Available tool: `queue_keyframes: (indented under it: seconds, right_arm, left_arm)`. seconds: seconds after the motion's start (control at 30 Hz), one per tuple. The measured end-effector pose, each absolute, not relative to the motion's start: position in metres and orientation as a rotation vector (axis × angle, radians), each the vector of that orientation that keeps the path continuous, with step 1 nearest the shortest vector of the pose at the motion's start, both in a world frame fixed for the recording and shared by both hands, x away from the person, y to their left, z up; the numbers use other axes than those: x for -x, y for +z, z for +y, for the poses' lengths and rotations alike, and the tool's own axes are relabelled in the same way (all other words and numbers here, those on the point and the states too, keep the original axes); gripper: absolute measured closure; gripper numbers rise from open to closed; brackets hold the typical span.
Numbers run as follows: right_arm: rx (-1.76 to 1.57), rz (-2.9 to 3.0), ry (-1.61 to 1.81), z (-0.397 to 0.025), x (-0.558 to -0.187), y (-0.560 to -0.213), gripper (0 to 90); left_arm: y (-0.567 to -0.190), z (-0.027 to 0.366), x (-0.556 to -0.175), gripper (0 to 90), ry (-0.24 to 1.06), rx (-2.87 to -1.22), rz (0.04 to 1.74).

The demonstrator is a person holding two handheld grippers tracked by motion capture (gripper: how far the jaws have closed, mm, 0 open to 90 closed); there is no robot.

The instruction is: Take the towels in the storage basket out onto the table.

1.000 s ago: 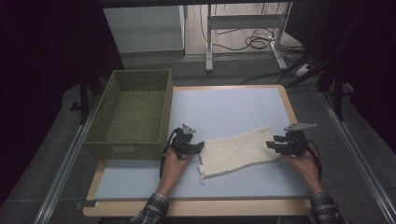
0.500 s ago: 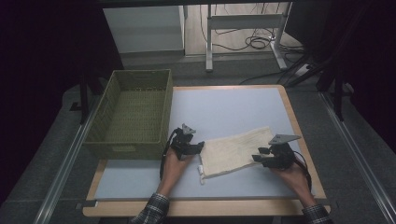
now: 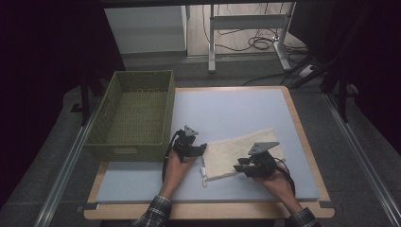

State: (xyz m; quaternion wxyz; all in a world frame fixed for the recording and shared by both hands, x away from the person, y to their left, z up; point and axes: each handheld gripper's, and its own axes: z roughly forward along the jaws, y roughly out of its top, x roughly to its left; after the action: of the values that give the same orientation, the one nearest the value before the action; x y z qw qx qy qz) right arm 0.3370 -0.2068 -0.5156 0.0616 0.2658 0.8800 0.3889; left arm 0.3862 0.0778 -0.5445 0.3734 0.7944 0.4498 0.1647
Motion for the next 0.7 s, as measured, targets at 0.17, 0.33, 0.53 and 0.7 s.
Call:
queue_keyframes:
  seconds: [0.17,0.33,0.53,0.7]
  right_arm:
    - [-0.743,2.701,1.203,-0.182,-0.331,-0.516,63.3]
    - [-0.667,2.759,1.22,-0.147,-0.322,-0.518,63.3]
    - [-0.618,2.79,1.21,-0.125,-0.315,-0.522,61.2]
    - [-0.613,2.774,1.164,-0.11,-0.31,-0.53,57.2]
  left_arm:
    - [-0.545,0.078,-0.386,35.7,0.422,-2.034,1.151]
    - [-0.545,0.078,-0.386,35.8,0.422,-2.033,1.153]
    - [-0.545,0.078,-0.386,35.8,0.422,-2.035,1.152]
    - [-0.545,0.078,-0.386,35.8,0.422,-2.035,1.152]
